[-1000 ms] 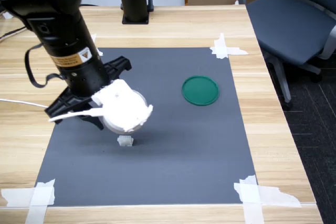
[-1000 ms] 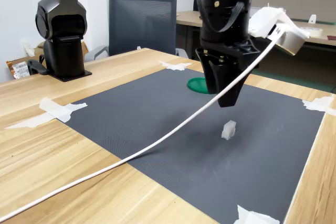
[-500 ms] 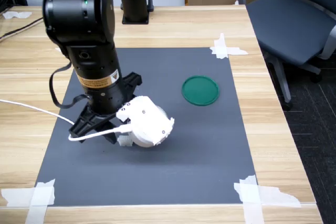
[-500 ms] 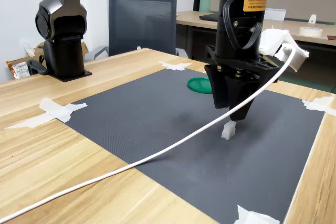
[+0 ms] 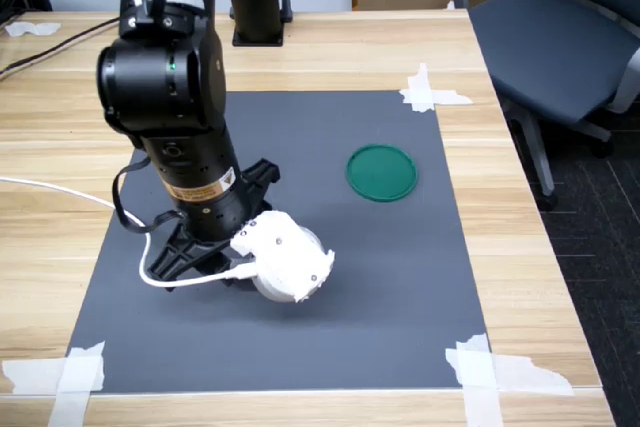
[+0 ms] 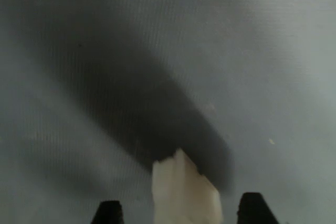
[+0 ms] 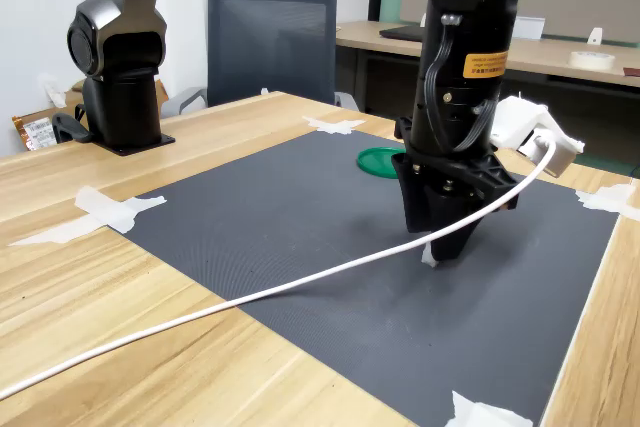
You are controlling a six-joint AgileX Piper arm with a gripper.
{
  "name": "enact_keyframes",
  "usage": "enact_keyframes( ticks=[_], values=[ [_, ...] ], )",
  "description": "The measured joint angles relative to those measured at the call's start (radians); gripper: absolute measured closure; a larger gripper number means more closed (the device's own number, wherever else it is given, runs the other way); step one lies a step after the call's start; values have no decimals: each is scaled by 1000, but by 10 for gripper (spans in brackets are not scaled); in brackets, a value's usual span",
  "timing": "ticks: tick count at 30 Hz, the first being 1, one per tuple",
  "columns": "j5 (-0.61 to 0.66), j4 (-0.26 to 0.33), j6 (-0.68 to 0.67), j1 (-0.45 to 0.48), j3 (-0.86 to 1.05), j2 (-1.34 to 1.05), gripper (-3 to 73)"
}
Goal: Grasp a white terminal and put it in the green lid.
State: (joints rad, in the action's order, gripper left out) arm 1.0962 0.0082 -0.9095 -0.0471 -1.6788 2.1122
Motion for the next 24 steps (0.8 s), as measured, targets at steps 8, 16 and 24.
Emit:
enact_keyframes(
  ticks=[8, 16, 24],
  values=[
    [-9, -8, 4, 0, 0, 9, 259],
    [-26, -8, -1, 0, 0, 9, 261],
    [-26, -8, -1, 0, 0, 9, 309]
  ],
)
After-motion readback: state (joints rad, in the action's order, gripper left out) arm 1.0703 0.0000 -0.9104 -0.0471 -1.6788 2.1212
